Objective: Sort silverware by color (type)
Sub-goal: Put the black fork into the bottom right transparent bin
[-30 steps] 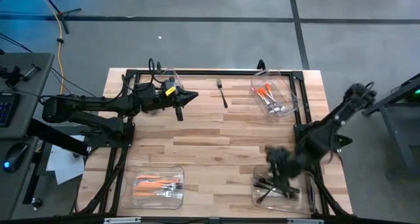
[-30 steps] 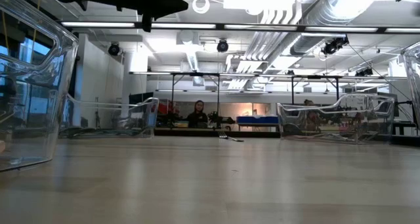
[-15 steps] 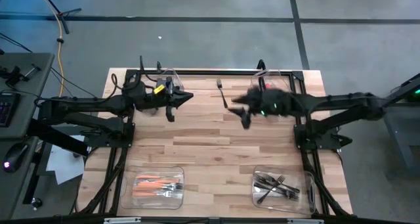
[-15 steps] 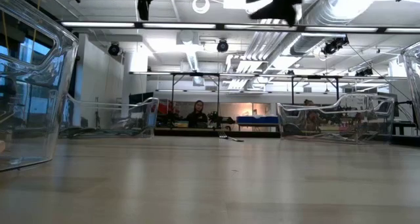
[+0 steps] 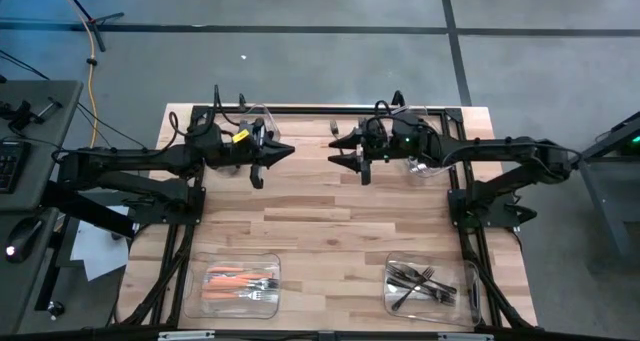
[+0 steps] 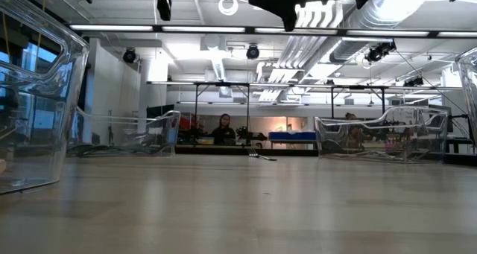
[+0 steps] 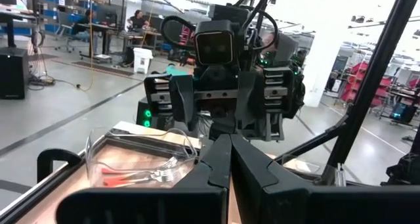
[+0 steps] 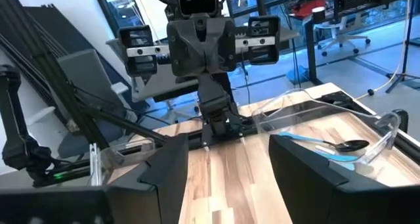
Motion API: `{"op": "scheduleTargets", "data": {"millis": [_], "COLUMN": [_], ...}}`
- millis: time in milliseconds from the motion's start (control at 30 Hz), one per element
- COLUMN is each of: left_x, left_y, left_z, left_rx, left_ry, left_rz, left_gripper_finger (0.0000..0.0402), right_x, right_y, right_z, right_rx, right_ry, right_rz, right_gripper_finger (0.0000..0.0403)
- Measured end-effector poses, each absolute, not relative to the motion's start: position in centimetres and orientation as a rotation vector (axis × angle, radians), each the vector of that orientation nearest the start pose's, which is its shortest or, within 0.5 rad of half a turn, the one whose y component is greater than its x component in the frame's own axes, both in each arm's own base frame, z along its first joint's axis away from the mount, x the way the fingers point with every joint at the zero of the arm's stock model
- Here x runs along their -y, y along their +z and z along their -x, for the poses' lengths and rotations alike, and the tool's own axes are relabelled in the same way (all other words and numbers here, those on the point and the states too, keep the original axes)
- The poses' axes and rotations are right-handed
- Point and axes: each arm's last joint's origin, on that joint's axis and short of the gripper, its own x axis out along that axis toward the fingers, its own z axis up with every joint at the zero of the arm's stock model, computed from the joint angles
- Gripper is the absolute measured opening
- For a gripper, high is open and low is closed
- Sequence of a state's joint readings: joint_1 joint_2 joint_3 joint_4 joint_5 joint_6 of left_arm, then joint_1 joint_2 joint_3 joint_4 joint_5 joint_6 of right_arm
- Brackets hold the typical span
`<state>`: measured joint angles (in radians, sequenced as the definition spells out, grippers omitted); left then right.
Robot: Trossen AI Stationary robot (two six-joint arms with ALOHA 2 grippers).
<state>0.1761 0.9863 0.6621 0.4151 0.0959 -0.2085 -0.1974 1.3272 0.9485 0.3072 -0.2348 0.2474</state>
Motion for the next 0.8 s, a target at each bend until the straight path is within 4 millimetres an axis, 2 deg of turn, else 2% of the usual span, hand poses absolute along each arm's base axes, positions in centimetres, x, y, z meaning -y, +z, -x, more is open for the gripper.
{"op": "scheduleTargets", "data": {"millis": [400, 500, 600, 733, 800], "left_x": [-3.6, -3.6, -3.6, -3.6, -3.6], "left_y": [31.1, 31.3, 31.5, 31.7, 31.7], "left_z": [-21.9, -21.9, -21.9, -21.8, -21.8], "left_rx": [0.102, 0.115, 0.141, 0.16, 0.16], "left_ry": [0.068, 0.065, 0.061, 0.06, 0.061], "left_rz": [0.248, 0.266, 0.267, 0.244, 0.239], "left_gripper_finger": [0.0, 0.0, 0.0, 0.0, 0.0], "right_x": [5.3, 5.8, 7.0, 9.7, 11.4], "right_y": [31.6, 30.9, 29.7, 28.8, 27.7], "right_z": [-29.7, -29.7, -30.3, -32.7, -34.1], "right_rx": [-0.087, -0.134, -0.309, -0.512, -0.604], "right_ry": [-0.004, -0.173, -0.379, -0.544, -0.645], "right_rz": [-0.326, -0.411, -0.476, -0.491, -0.48], "right_gripper_finger": [0.0197, 0.0197, 0.0197, 0.0197, 0.0197]}}
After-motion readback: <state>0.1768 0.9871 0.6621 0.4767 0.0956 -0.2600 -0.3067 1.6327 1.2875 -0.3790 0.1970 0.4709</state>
